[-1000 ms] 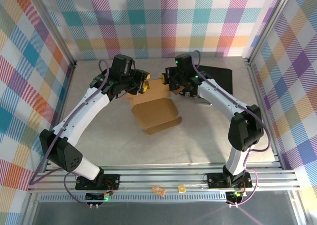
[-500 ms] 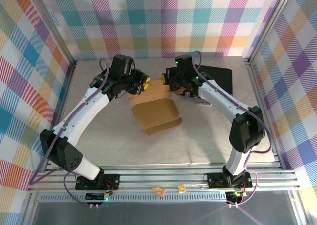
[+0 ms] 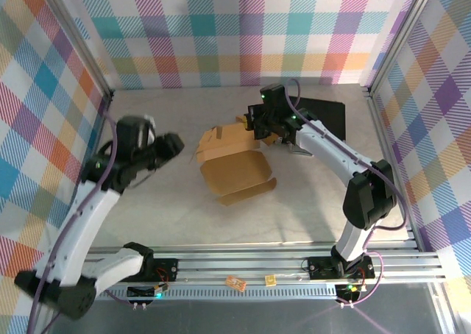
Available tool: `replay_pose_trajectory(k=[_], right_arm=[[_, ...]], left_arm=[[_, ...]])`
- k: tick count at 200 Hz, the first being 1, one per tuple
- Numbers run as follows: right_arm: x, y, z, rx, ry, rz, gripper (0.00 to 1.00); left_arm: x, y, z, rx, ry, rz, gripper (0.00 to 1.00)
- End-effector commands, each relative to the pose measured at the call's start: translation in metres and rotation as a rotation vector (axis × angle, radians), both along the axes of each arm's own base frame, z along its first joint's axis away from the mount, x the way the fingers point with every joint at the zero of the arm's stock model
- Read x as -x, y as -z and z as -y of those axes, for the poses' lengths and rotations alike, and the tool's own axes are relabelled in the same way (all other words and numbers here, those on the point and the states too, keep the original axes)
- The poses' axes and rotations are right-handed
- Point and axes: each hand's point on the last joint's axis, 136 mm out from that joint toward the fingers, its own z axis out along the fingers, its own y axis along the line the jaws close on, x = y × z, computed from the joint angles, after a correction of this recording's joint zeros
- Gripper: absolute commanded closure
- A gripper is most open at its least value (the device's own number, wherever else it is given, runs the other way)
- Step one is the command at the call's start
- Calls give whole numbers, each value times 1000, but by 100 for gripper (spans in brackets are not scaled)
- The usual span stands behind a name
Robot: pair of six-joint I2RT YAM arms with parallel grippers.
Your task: Fold the paper box
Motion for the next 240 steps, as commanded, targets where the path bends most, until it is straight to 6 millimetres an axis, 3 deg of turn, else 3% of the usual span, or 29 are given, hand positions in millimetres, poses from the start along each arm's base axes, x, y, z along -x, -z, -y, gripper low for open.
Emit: replay_pose_trajectory(k=[1,40,75,103,153,208,240], right_arm=[[-5,-5,0,6,8,-21,100],[-7,-2,-3,31,-7,-92,100],[0,6,-1,73,17,-235,100],[4,5,0,72,63,-336,100],[25,-16,16,106,72,-501,100],[38,-24,26,107,82,-530,100],[38,-29,25,84,81,-525,100]], left_arm=[[6,42,10,-50,140,58,52],[-13,49,21,-60,218,330,47],[-22,72,41,-17,302,372,47],[-32,86,34,-45,247,405,47],[-53,84,21,-134,177,489,42],[-72,88,32,-224,268,502,46],[-82,83,42,-183,278,534,51]])
